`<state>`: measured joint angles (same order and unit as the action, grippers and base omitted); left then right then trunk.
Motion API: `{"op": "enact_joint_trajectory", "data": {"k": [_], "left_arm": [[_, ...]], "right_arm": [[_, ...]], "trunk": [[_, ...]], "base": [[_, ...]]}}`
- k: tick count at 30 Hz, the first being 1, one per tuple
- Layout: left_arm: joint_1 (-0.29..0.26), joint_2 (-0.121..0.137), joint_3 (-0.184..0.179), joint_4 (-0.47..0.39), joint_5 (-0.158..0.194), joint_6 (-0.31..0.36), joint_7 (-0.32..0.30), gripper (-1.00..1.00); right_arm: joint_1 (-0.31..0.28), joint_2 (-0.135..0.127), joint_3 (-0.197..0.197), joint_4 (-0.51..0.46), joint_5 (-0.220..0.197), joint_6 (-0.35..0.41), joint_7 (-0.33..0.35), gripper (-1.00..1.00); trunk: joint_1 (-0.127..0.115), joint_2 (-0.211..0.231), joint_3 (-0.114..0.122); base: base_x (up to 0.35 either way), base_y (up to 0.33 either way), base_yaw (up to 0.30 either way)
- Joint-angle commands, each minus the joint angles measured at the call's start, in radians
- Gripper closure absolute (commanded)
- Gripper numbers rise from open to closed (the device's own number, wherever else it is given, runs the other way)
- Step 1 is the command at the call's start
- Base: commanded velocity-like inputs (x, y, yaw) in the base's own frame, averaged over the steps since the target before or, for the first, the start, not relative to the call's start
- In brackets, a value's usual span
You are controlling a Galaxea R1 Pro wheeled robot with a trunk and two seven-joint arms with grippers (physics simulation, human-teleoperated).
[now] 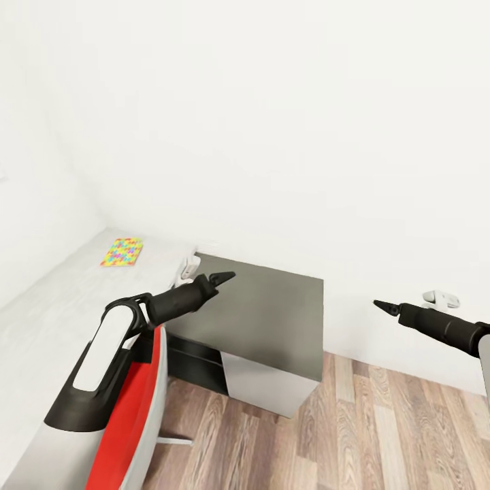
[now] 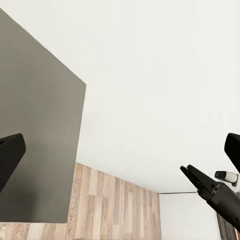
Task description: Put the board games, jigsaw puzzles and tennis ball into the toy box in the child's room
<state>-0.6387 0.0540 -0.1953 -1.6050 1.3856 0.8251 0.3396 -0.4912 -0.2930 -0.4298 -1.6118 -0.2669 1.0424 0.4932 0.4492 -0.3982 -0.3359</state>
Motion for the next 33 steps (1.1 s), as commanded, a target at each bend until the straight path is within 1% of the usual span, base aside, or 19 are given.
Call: {"op": "enact_joint_trajectory", "data": {"k": [1, 11, 15, 28, 33], "left_arm": [[-0.001, 0.001, -0.001, -0.001, 0.01, 0.0, 0.01, -1.0], [-0.001, 0.001, -0.002, -0.001, 0.01, 0.001, 0.012, -1.0], [0.0, 0.001, -0.003, -0.001, 0.009, 0.0, 0.012, -1.0], [0.001, 0.001, -0.004, -0.001, 0.009, 0.0, 0.012, -1.0], [0.001, 0.001, -0.004, -0.001, 0.009, 0.0, 0.012, -1.0]], "right_arm": [[-0.001, 0.0, -0.001, 0.0, 0.006, 0.005, 0.008, -1.0], [-0.001, 0.0, -0.002, 0.0, 0.006, 0.005, 0.008, -1.0], [-0.001, 0.0, -0.004, 0.0, 0.006, 0.005, 0.008, -1.0], [-0.001, 0.0, -0.007, 0.0, 0.005, 0.005, 0.008, -1.0], [-0.001, 0.0, -0.007, 0.0, 0.005, 0.005, 0.008, -1.0]], "trunk": [[0.001, -0.002, -0.002], [0.001, -0.002, -0.002], [0.001, -0.002, -0.002], [0.001, -0.002, -0.002], [0.001, -0.002, -0.002]], "base": [[0.186, 0.0, -0.03], [0.251, 0.0, -0.016], [0.166, 0.0, -0.004], [0.039, 0.0, 0.0], [0.007, 0.0, 0.078]]}}
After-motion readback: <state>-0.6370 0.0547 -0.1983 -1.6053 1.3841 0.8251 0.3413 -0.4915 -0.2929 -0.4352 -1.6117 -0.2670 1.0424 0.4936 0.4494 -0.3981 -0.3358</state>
